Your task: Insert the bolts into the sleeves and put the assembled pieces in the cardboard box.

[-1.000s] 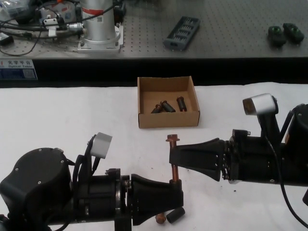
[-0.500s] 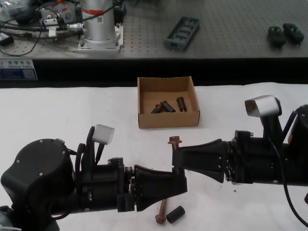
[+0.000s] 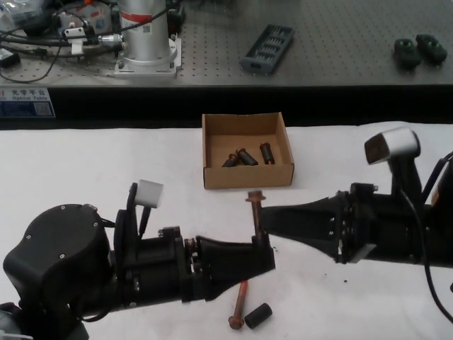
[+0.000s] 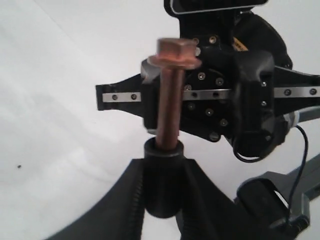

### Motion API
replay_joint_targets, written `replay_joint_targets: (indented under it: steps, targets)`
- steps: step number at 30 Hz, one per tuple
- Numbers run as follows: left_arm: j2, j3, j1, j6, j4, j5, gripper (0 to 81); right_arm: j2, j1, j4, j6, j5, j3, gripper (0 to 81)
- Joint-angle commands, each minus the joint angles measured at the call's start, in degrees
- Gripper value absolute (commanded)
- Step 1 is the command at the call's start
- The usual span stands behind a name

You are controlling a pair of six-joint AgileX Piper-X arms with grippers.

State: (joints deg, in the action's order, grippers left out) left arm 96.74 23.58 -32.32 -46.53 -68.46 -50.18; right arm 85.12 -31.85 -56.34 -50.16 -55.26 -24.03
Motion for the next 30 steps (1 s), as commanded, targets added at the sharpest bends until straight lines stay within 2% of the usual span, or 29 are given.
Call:
replay_joint_targets:
  steps: [1,9,12,16,19,22,25,30]
  targets:
    - [0.0,0.9,1.1,0.6,-0.2,4.9,8.3,-0.8,1.2,-1.0,-0.4,-0.5,-0.4,32.1]
    - [0.0,4.9,1.3,3.5,0.2,5.8,8.3,-1.0,5.1,-0.4,-1.7,2.1,-0.3,32.1]
    - [0.0,8.8,2.0,5.9,8.1,6.5,8.3,-1.0,5.1,2.6,-1.7,3.2,-0.2,30.0]
    - [0.1,16.0,4.1,16.3,25.8,6.5,8.3,-1.0,5.0,10.7,-1.5,1.9,-0.2,16.5]
    - [0.0,21.5,6.0,26.5,38.3,7.9,8.3,-1.0,5.0,15.9,2.2,1.3,-0.2,5.7]
    - [0.2,26.7,8.1,35.1,49.5,11.2,8.3,-1.0,5.0,21.7,5.9,1.6,-0.2,0.1]
    - [2.1,31.3,10.6,38.9,55.6,11.8,8.3,-1.0,3.3,31.5,12.5,2.1,-0.2,0.4]
    - [7.7,38.3,12.7,39.0,57.3,10.4,8.3,-1.0,-4.1,44.3,21.4,6.9,-0.2,0.4]
